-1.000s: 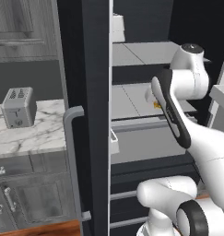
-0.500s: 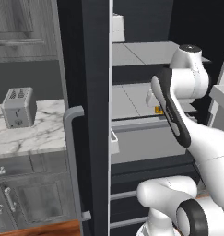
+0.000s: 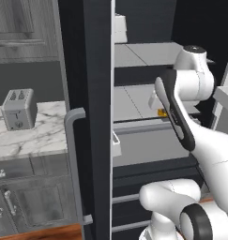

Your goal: Pick the cheese from the fridge and the cheese grater from the cabinet and place them next to the salad bowl.

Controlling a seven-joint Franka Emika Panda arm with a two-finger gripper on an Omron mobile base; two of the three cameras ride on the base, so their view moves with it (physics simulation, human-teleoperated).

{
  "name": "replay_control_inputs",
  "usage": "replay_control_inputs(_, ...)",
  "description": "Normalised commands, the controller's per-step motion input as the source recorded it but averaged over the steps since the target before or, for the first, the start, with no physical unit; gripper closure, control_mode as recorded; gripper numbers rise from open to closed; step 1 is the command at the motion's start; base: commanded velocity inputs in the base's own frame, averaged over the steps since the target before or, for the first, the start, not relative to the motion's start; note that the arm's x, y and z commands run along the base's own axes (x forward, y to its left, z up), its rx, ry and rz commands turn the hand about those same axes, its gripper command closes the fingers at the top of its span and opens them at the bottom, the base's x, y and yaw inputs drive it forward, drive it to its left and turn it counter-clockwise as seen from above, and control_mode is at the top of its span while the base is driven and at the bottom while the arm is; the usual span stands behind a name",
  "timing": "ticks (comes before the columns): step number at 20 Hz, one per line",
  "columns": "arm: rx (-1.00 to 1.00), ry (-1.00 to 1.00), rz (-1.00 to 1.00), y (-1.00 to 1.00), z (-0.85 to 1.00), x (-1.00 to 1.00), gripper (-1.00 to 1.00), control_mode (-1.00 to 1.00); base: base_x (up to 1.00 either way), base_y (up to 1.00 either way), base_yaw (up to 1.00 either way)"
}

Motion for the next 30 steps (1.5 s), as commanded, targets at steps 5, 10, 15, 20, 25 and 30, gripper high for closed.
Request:
replay_control_inputs(5, 0.05, 0.00, 0.00, 0.00, -0.07, -0.51, 1.00, -1.00, 0.00, 0.00, 0.00)
replay_control_inputs(10, 0.02, -0.03, 0.00, 0.00, -0.05, -0.45, 1.00, -1.00, 0.00, 0.00, 0.00)
replay_control_inputs(15, 0.00, 0.00, 0.00, 0.00, -0.03, -0.17, 1.00, -1.00, 0.00, 0.00, 0.00)
replay_control_inputs(20, 0.00, 0.00, 0.00, 0.00, 0.00, 0.00, 1.00, -1.00, 0.00, 0.00, 0.00)
replay_control_inputs(25, 0.00, 0.00, 0.00, 0.00, 0.00, 0.00, 1.00, -1.00, 0.00, 0.00, 0.00)
replay_control_inputs(30, 0.00, 0.00, 0.00, 0.00, 0.00, 0.00, 1.00, -1.00, 0.00, 0.00, 0.00)
